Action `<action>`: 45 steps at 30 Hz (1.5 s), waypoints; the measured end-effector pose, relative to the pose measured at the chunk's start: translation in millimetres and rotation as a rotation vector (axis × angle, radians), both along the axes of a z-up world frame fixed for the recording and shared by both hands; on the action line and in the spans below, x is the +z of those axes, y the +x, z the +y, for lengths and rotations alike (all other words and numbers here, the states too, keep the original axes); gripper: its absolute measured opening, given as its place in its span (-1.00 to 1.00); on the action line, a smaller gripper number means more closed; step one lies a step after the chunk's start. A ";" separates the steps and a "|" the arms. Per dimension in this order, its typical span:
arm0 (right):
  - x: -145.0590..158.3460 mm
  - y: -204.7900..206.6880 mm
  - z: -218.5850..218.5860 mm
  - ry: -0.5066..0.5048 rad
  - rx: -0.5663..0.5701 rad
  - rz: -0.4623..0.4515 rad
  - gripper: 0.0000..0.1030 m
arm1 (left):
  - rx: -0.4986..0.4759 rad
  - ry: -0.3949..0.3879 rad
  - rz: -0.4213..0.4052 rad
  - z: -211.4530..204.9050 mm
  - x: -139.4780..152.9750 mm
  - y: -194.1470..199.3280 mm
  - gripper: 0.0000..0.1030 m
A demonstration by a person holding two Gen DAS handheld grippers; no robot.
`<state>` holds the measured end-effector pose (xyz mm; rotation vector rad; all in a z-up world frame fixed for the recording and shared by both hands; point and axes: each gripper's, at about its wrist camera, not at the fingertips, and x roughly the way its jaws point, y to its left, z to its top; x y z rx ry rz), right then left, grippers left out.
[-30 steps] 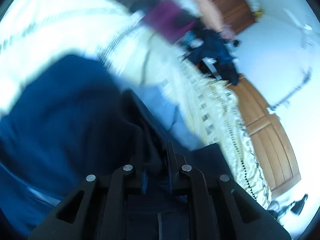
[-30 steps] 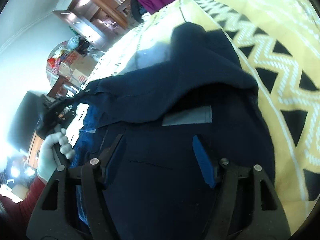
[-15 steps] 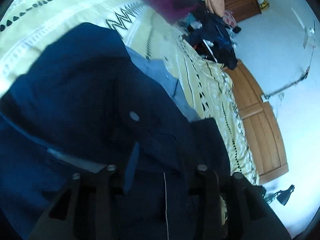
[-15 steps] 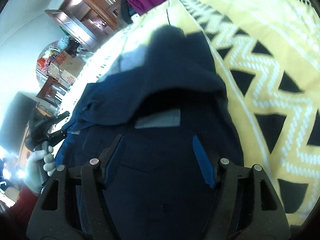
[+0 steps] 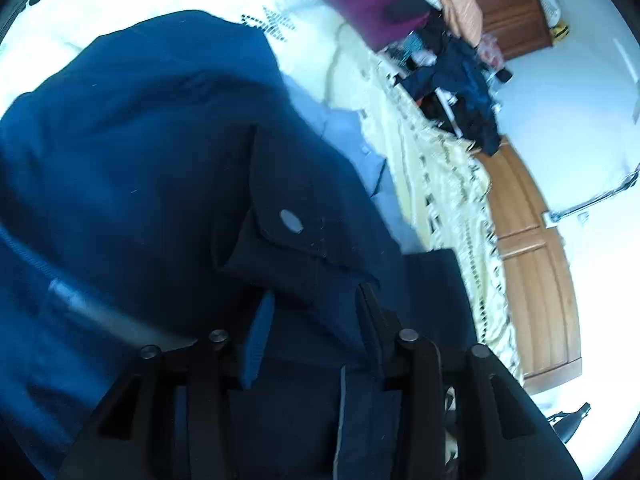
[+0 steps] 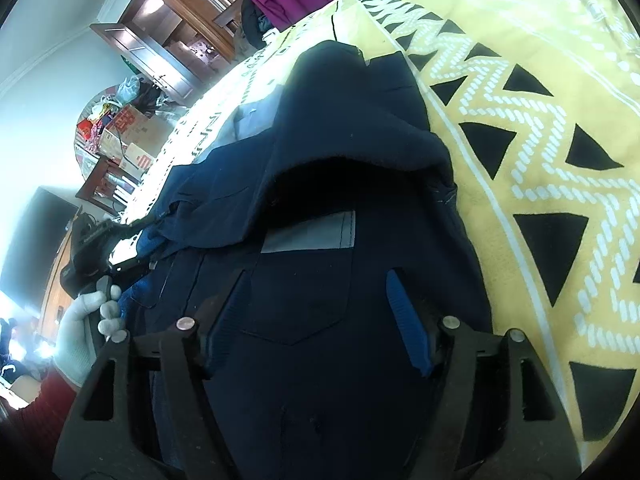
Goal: Fold small clothes
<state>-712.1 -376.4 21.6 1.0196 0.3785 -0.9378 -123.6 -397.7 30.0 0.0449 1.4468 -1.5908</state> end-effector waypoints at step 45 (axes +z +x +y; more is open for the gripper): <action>13.5 19.0 -54.0 0.006 0.053 0.147 -0.07 | 0.187 -0.067 -0.240 5.6 23.1 103.3 -0.34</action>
